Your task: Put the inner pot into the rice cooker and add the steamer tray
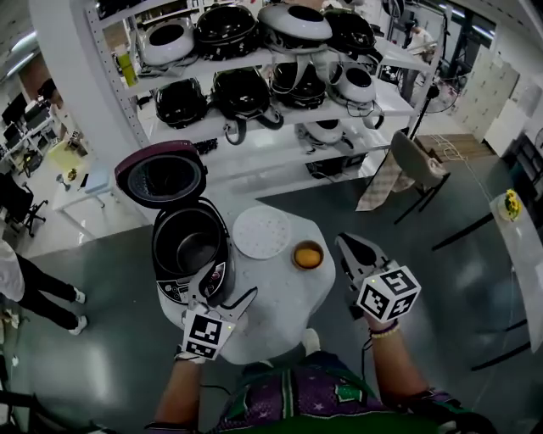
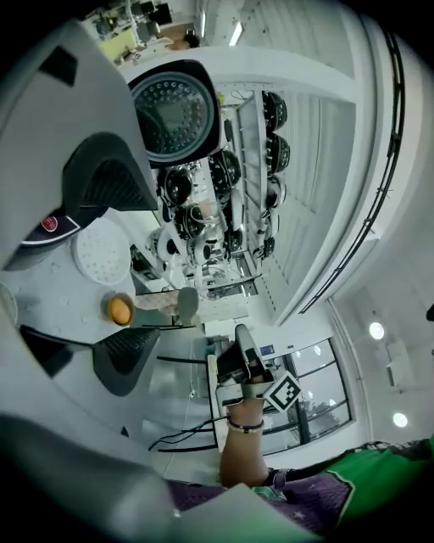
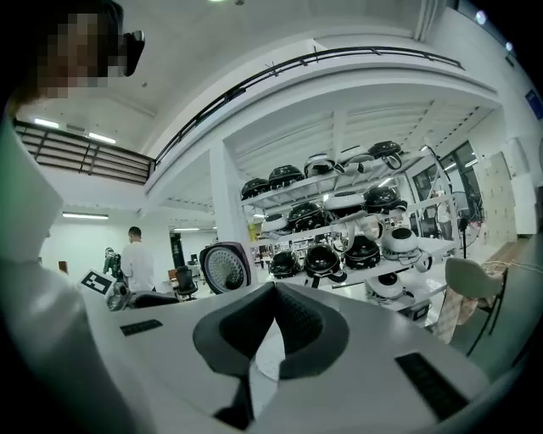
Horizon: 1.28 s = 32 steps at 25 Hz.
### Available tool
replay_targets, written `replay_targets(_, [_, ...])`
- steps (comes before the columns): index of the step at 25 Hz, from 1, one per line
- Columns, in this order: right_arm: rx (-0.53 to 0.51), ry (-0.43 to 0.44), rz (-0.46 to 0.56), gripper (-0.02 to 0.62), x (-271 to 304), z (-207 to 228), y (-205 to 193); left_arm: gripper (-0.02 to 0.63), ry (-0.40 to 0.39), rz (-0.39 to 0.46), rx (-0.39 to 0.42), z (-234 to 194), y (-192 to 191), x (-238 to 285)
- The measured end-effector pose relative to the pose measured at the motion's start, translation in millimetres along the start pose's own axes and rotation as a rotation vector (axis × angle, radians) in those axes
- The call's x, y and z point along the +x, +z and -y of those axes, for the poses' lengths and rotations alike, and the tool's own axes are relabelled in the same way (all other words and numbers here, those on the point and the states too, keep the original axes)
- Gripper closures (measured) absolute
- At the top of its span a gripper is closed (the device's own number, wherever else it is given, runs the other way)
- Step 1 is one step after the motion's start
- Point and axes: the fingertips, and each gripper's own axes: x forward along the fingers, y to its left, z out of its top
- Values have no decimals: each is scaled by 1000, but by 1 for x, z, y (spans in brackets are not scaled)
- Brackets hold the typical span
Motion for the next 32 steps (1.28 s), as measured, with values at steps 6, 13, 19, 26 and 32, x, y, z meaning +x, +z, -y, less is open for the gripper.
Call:
replay_targets(6, [43, 46, -24, 589, 13, 42, -8, 175, 32, -55, -48, 4, -7, 45])
replay_targets(13, [96, 142, -26, 589, 27, 75, -18, 175, 9, -154, -51, 17, -30, 96])
replay_targets(19, [122, 186, -64, 589, 27, 104, -39, 175, -29, -249, 17, 34, -63, 144])
replay_targets(26, [128, 165, -103, 589, 25, 148, -53, 175, -49, -365, 47, 41, -107, 194])
replay_targets(32, [132, 177, -148, 589, 28, 161, -70, 175, -57, -412, 49, 52, -119, 224])
